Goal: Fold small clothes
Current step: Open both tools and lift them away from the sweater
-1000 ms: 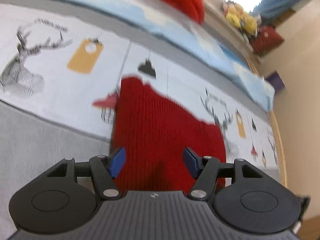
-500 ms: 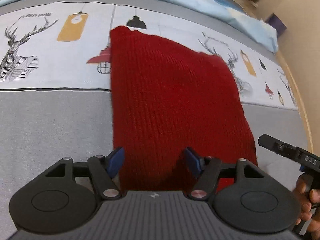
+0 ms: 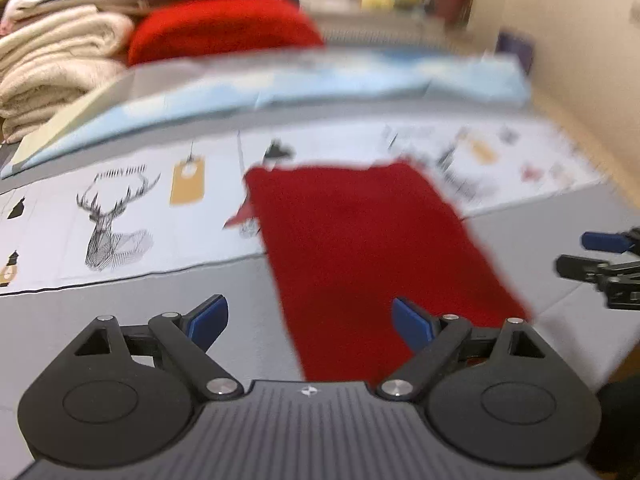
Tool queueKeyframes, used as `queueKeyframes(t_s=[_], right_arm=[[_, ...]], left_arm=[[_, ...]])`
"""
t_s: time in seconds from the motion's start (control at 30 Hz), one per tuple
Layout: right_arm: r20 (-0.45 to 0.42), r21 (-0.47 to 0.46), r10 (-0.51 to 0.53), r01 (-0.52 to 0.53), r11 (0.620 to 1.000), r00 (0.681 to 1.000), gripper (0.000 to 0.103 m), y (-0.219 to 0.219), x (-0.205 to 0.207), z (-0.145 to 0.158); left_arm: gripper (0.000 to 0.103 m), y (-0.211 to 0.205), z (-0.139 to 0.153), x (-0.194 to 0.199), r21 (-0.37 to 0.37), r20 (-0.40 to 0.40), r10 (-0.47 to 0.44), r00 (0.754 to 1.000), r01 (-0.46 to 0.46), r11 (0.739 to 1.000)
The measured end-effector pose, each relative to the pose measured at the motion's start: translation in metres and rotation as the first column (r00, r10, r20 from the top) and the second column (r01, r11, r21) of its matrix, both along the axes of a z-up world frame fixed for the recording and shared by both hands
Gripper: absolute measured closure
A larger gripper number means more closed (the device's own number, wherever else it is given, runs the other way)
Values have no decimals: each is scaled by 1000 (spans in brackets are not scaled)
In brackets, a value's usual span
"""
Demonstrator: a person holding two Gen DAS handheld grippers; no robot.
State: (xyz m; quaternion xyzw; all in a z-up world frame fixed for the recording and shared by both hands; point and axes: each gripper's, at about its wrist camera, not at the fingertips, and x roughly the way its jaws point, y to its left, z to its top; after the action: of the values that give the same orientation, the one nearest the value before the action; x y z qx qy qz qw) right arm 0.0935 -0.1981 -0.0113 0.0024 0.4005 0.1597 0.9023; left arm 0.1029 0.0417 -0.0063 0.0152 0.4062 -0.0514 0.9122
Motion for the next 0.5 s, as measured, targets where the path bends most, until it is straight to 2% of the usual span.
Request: queueKeyframes(t_s=[0.03,0.1,0.2,0.27,0.43,0.5], right_arm=[[45,5,-23,22,1000,999,21,0,-9,10],[110,37,-67,64,997,992,15,-3,-28,30],[163,82,-106,94,992,981,3,-3,-56,45],[185,93,-130,114,989,974,1,0,-77,46],[174,80,-172,160,984,970,1,3,-123,31],[154,64,-193,185,981,969,1,5,-128,21]], left_arm=[[10,1,7,-13,-20,33,2,999,-1,1000],[9,1,19,-46,-42,119,23,993,-18,999],[3,-7,25,-90,-33,219,60,974,-54,998],[3,-14,21,-103,-66,206,57,977,-44,997],[2,-32,-4,-130,-110,142,155,978,-140,984],[1,-39,-17,-133,-75,134,175,975,-166,983]])
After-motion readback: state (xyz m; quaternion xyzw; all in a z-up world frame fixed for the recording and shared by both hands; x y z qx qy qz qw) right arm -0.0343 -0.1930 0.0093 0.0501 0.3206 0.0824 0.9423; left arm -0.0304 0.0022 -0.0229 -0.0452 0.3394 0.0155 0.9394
